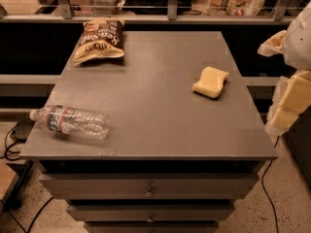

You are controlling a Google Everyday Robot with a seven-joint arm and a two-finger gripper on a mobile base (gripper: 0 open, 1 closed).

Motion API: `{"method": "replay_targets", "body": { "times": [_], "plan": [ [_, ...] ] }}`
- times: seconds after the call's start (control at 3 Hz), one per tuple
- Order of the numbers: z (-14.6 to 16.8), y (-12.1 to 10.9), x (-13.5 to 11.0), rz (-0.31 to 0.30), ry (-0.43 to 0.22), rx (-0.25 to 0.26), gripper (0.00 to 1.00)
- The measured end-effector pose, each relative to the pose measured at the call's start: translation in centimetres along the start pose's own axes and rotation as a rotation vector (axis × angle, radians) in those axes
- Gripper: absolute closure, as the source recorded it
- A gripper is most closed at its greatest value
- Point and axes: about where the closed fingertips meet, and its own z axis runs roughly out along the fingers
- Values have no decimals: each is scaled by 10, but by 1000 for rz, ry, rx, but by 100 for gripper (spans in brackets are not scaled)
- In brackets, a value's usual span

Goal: Move brown chip bag near water bottle

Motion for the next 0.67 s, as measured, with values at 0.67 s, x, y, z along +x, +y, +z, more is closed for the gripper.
{"method": "replay_targets", "body": {
  "times": [0.67],
  "plan": [
    [1, 23, -77, -168, -308, -145, 0]
  ]
}}
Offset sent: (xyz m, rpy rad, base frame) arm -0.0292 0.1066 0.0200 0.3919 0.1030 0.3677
